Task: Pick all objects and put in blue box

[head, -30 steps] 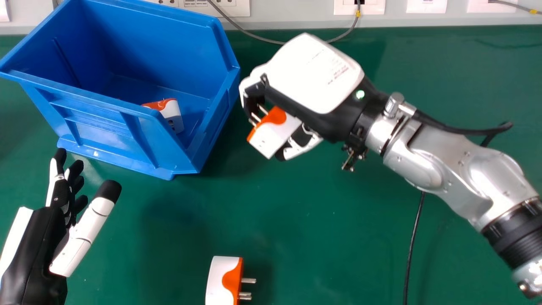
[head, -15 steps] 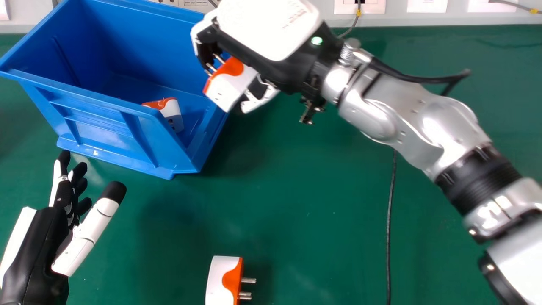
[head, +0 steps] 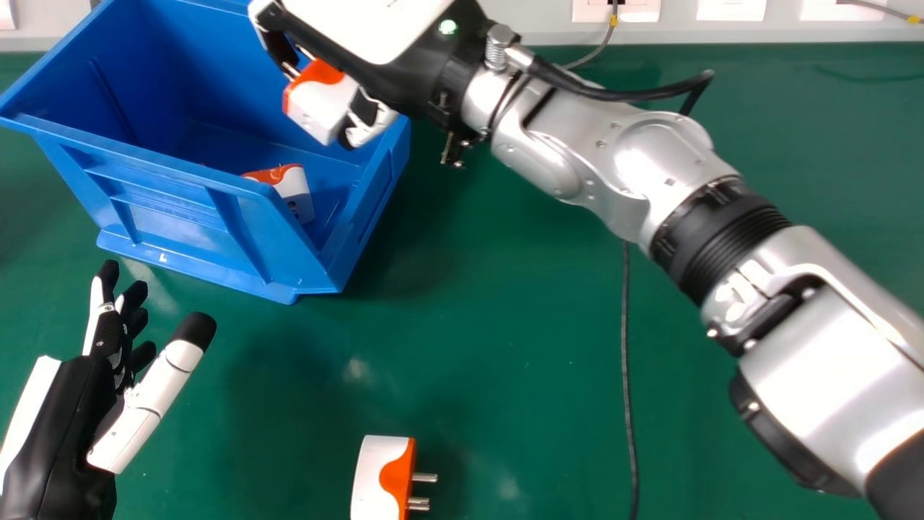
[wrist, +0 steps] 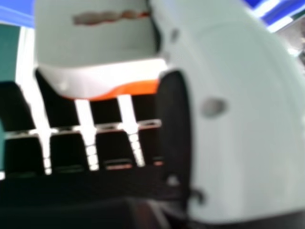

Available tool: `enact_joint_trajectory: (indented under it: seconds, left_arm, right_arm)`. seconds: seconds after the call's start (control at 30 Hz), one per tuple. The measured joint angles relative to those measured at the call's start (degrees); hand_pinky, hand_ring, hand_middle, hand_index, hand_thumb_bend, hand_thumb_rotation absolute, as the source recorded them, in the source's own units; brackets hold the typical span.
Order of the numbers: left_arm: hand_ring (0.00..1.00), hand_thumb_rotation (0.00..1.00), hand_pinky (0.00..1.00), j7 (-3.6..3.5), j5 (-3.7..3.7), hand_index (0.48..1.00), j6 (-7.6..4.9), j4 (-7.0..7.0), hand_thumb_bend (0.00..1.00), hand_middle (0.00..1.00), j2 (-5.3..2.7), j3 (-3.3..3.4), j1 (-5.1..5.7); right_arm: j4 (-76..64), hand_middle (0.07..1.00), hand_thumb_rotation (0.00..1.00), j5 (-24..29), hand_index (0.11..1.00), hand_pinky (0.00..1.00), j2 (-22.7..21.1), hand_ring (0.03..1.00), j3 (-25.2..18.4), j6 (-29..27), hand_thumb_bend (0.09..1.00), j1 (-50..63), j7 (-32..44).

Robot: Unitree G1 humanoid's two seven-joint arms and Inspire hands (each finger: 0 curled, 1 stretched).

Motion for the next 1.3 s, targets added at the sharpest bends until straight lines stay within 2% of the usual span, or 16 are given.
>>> enact_joint_trajectory:
  seconds: [0.23,0.57,0.93,1.1,1.3]
  left_arm:
    - [1.0,0.73,0.97,-0.04,-0.32,1.0,-0.01,-0.48,0.81,1.0,-0.17,0.04,0.47]
    - [1.0,0.73,0.97,0.02,-0.3,1.0,0.05,-1.3,0.82,1.0,-0.24,0.03,0.99]
    - [1.0,0.73,0.97,0.03,-0.32,1.0,0.34,-2.86,0.82,1.0,-0.63,-0.07,1.81]
    - [1.0,0.73,0.96,0.05,-0.32,1.0,0.48,-3.75,0.83,1.0,-1.14,-0.16,2.42]
    - [1.0,0.73,0.96,0.06,-0.32,1.0,0.49,-4.36,0.83,1.0,-1.78,-0.24,2.65]
  right_arm:
    - [4.83,0.477,0.0,0.39,0.477,0.36,2.6,0.448,0.29,1.36,0.501,-2.62,-0.13]
    - [10.9,0.479,0.0,2.16,0.458,0.36,7.0,0.451,1.3,3.09,0.502,-5.17,-0.06]
    - [12.56,0.483,0.0,2.19,0.456,0.36,7.9,0.456,3.39,5.8,0.502,-5.4,-0.29]
    - [12.56,0.481,0.0,2.21,0.456,0.36,7.91,0.458,3.53,5.92,0.503,-5.39,-0.29]
    - [12.72,0.482,0.0,2.21,0.461,0.37,8.13,0.454,4.02,6.54,0.503,-5.38,-0.34]
